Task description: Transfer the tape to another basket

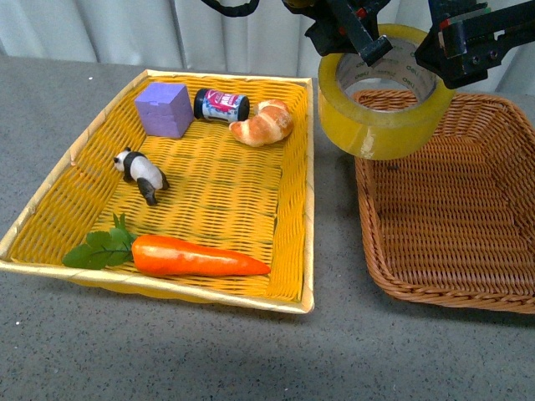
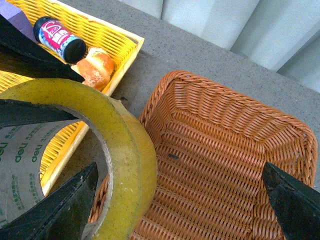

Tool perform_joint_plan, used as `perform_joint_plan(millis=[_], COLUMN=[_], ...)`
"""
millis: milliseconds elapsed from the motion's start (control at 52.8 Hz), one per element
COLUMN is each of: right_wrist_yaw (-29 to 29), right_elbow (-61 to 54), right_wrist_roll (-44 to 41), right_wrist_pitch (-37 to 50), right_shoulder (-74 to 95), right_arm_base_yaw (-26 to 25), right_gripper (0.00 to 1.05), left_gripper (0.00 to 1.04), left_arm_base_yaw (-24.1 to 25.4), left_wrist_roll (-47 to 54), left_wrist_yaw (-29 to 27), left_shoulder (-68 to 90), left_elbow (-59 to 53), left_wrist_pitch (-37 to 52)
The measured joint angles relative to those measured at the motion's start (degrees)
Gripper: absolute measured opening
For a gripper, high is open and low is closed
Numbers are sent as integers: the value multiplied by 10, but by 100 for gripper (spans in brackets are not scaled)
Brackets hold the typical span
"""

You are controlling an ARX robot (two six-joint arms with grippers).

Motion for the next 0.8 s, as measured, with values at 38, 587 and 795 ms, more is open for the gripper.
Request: perform_joint_plan(millis=[38, 587, 795], right_wrist_yaw=[1, -13, -4], right_elbow=[4, 23, 26], right_wrist_roll=[3, 76, 62], right_wrist_pitch=[-2, -30, -36], right_shoulder=[4, 21, 24], right_arm_base_yaw=[1, 8, 16], right_gripper=[96, 35, 15], left_gripper=[16, 16, 16], left_arm_base_yaw=[0, 2, 1], left_wrist_roll=[0, -16, -28], left_wrist_yaw=[0, 7, 0], left_shoulder=[0, 0, 0], left_elbow=[0, 0, 2], left_wrist_pitch=[0, 0, 0])
